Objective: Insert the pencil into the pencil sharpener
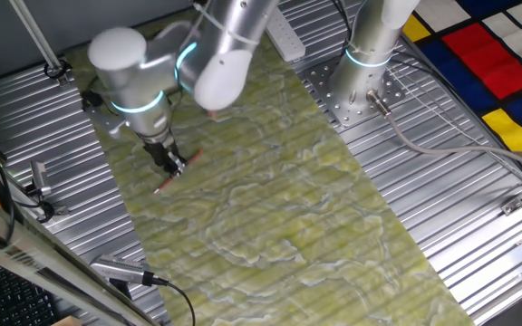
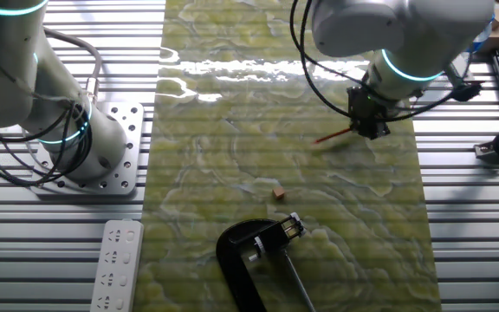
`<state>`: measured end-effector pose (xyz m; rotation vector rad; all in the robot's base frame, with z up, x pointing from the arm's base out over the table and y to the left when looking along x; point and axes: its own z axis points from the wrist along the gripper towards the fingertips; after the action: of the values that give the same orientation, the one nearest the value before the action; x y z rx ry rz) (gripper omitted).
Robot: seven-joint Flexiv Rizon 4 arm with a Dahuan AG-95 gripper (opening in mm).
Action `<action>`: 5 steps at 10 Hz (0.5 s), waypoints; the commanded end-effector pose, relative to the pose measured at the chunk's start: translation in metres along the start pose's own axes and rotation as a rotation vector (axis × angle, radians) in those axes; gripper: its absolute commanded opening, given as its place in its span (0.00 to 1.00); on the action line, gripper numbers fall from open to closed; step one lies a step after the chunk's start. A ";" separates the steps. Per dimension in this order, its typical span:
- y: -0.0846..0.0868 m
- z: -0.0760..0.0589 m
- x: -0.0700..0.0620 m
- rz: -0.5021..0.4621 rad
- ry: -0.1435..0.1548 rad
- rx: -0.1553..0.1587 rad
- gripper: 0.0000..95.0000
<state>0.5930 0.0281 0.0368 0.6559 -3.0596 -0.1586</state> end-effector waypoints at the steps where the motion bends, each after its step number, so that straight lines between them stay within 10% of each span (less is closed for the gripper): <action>1: -0.023 -0.016 0.006 -0.088 0.017 0.016 0.00; 5: -0.049 -0.022 0.019 -0.095 0.022 0.035 0.00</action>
<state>0.5963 -0.0276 0.0536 0.7974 -3.0169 -0.0940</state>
